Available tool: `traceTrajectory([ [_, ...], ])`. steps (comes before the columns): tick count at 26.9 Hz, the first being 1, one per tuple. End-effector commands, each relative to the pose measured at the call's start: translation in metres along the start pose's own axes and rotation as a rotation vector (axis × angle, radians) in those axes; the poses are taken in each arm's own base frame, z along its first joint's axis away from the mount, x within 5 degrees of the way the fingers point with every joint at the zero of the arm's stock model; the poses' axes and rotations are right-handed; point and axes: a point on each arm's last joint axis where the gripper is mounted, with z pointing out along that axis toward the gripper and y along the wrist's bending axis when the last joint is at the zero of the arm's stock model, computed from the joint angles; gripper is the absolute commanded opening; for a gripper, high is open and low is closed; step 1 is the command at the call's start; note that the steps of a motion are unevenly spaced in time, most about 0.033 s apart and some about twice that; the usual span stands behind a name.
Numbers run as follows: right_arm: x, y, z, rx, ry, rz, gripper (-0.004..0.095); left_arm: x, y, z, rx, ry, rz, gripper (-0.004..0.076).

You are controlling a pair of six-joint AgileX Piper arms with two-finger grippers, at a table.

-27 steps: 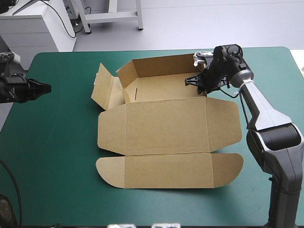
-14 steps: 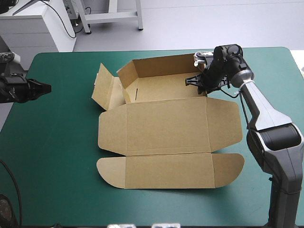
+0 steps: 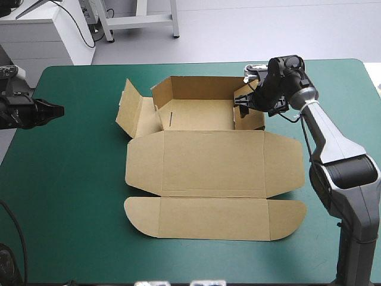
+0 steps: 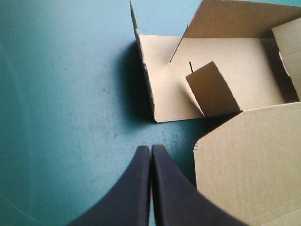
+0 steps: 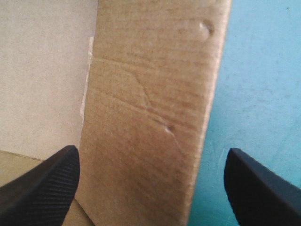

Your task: Fold the box

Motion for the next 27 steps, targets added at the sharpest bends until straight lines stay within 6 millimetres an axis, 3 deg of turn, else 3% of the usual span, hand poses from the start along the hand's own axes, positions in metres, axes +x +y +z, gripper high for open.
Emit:
traceTrajectory([
  [1, -0.002, 0.001, -0.046, -0.003, -0.1, -0.011, 0.0788, -0.01, -0.014, -0.014, 0.023, -0.087, 0.003, -0.0008],
  [9, 0.006, 0.004, -0.098, -0.017, -0.205, -0.018, 0.0787, -0.01, -0.014, -0.014, 0.024, -0.09, -0.009, -0.0008],
  [13, 0.009, 0.004, -0.11, -0.03, -0.229, 0.014, 0.0788, -0.01, -0.014, -0.014, 0.027, -0.091, -0.018, -0.0008],
  [24, 0.01, -0.003, -0.066, 0.031, -0.123, 0.053, 0.0786, -0.01, -0.014, -0.014, 0.026, -0.092, -0.018, -0.0008],
  [27, 0.005, -0.001, -0.042, 0.009, -0.096, 0.061, 0.0779, -0.01, -0.014, -0.014, 0.026, -0.092, -0.018, -0.0008],
])
